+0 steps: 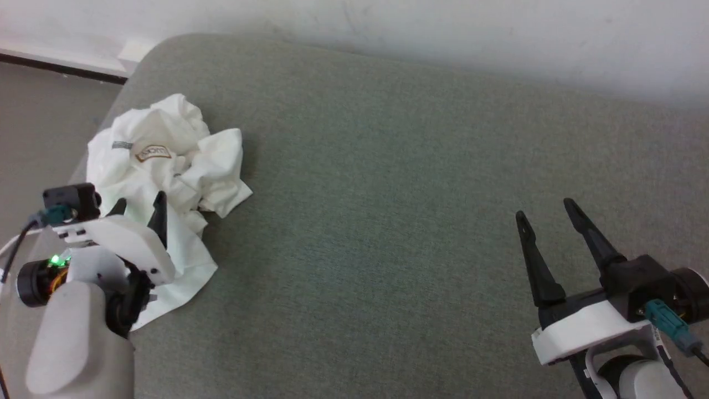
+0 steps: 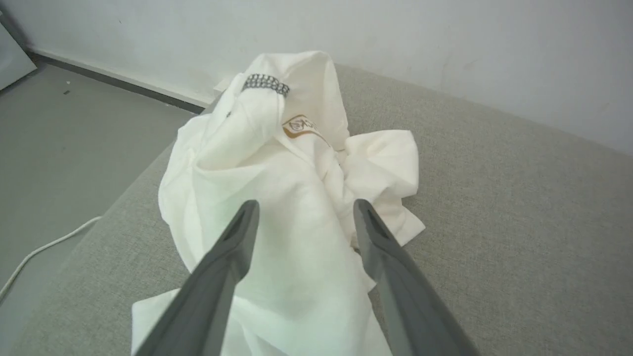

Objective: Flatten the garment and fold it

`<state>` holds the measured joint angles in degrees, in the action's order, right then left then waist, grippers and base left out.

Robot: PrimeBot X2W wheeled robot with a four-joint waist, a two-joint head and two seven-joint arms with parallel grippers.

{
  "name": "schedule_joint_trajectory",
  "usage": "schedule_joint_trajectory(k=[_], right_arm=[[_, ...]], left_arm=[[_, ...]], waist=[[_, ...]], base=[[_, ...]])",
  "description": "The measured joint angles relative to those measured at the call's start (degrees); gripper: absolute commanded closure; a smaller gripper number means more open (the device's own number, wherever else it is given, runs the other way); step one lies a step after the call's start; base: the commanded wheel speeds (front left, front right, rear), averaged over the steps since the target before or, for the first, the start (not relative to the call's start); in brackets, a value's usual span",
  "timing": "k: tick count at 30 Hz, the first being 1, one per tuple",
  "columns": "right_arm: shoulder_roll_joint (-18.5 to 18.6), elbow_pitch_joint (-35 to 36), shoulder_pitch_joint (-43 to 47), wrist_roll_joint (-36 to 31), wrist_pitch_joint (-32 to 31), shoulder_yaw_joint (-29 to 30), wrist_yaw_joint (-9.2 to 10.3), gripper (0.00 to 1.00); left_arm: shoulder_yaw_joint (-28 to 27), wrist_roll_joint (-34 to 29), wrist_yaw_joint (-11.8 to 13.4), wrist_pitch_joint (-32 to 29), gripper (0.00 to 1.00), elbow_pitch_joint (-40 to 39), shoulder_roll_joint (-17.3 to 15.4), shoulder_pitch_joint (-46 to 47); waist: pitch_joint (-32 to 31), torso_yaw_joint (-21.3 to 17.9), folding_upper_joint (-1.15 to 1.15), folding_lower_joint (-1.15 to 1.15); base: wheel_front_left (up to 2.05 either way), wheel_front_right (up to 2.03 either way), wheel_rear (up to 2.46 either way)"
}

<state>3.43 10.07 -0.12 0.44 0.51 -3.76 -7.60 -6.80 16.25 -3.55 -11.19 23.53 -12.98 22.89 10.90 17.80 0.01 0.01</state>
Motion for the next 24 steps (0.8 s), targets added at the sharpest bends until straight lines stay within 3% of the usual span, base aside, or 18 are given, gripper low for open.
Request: schedule_joint_trajectory(k=[7, 14, 15, 16, 21, 24], right_arm=[[2.2, 1.5, -2.1, 0.2, -0.8, -0.7, 0.00, 0.00], [3.4, 1.8, -3.7, 1.3, -1.0, -2.2, 0.00, 0.00], [3.5, 1.8, -3.9, 1.3, -1.0, -2.4, 0.00, 0.00], [3.5, 1.8, -4.2, 1.6, -1.0, -2.5, 0.00, 0.00], [3.4, 1.6, -4.5, 1.9, -0.7, -2.6, 0.00, 0.00], [2.9, 1.3, -4.5, 2.1, -0.3, -2.3, 0.00, 0.00]], left_arm=[[0.1, 2.6, -0.5, -11.3, 0.00, 7.2, -3.7, 5.4], [1.6, 2.7, -0.9, -16.5, 0.00, 13.1, -5.9, 7.8], [1.6, 3.0, -0.9, -17.4, 0.57, 13.5, -6.4, 8.4], [1.6, 3.3, -0.9, -17.8, 0.97, 14.0, -6.8, 8.9], [1.9, 4.4, -1.0, -20.1, 1.00, 16.4, -8.3, 10.7], [2.6, 3.7, -1.0, -17.4, 1.00, 16.5, -9.1, 11.0]], waist=[[5.0, -1.8, 0.00, 0.00], [8.7, -3.0, 0.00, 0.00], [9.0, -3.2, 0.00, -0.01], [9.2, -3.3, 0.00, -0.01], [8.5, -3.5, 0.00, -0.01], [7.3, -3.2, 0.00, 0.00]], base=[[0.00, 0.00, 0.00], [0.00, 0.00, 0.00], [0.00, 0.00, 0.00], [0.00, 0.00, 0.00], [0.00, 0.00, 0.00], [0.00, 0.00, 0.00]])
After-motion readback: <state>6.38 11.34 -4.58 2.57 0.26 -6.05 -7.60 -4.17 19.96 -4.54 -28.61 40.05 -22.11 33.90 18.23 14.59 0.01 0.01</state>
